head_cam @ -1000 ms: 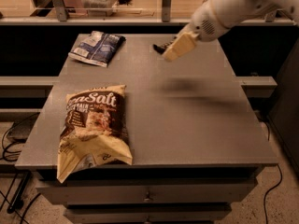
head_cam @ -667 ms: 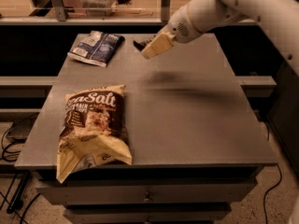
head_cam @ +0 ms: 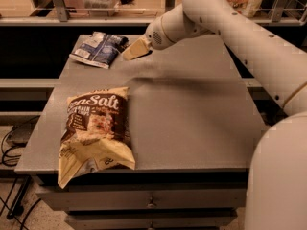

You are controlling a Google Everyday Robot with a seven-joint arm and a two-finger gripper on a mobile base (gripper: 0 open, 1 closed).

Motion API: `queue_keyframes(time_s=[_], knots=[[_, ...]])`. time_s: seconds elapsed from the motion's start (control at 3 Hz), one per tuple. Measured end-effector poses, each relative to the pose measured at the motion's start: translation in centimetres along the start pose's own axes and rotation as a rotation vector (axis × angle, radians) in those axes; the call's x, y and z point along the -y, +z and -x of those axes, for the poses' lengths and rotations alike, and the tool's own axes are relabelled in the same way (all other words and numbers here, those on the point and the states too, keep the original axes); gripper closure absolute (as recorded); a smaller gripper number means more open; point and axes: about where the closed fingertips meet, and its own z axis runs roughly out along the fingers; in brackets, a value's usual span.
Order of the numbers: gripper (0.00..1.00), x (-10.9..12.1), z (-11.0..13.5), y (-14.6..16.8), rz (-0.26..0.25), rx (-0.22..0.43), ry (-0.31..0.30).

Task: Move rxbar chocolate near blue chip bag

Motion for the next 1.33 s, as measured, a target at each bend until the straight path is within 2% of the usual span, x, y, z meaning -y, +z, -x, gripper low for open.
queue_keyframes(time_s=[0.33,0.67,1.0,1.33], knots=[[0.59,0.8,1.3,3.3,0.0,0.023,0.033],[0.28,0.8,2.6,5.6,0.003,0.039,0.047],[0.04,0.5,3.3,5.9,0.015,0.056,0.036],[0.0,0.4,3.2,6.1,0.017,0.054,0.037]])
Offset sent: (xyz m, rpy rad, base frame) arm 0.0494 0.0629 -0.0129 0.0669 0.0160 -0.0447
